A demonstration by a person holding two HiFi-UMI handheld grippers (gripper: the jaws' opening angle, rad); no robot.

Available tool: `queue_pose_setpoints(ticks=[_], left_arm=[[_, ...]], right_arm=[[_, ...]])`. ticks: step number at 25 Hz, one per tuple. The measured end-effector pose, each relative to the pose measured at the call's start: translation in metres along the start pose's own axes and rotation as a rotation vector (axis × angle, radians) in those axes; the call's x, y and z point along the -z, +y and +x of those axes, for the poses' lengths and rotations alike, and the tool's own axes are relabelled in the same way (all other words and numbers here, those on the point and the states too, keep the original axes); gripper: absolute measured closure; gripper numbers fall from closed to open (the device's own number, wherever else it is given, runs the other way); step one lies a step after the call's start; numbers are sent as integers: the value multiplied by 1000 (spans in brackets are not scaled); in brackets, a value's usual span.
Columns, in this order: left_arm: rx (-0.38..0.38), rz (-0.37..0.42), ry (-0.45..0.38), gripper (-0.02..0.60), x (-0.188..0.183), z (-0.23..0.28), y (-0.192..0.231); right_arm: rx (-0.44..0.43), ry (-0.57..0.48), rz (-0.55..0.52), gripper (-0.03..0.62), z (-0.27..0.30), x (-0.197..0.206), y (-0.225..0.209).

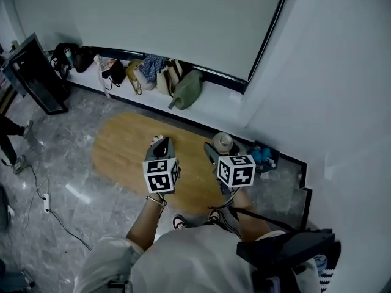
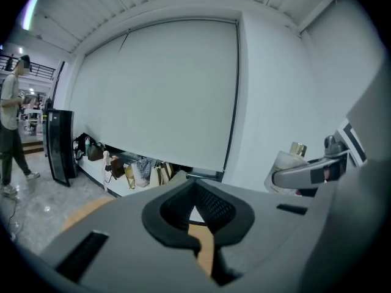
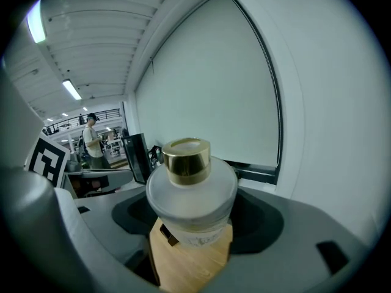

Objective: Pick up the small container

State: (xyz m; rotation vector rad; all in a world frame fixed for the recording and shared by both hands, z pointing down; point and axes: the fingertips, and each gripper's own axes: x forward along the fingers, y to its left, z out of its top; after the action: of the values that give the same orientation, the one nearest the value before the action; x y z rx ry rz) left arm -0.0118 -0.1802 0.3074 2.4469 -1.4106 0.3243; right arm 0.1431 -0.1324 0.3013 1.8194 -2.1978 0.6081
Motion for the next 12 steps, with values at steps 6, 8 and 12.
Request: queue_pose_setpoints(ticks=[6,8,12], left_arm=[[5,17,-43,580,-26,-1,-16],[-7,4,-53,580,-34,-3,-21],[-22,1,-70,580,-41,-11,-32]], right_arm=[[-34,-26,-22,255,-4,-27,1],[-54,-25,-34,255,-4,-33,2],[-88,-37,-42,255,-13,-35,5]])
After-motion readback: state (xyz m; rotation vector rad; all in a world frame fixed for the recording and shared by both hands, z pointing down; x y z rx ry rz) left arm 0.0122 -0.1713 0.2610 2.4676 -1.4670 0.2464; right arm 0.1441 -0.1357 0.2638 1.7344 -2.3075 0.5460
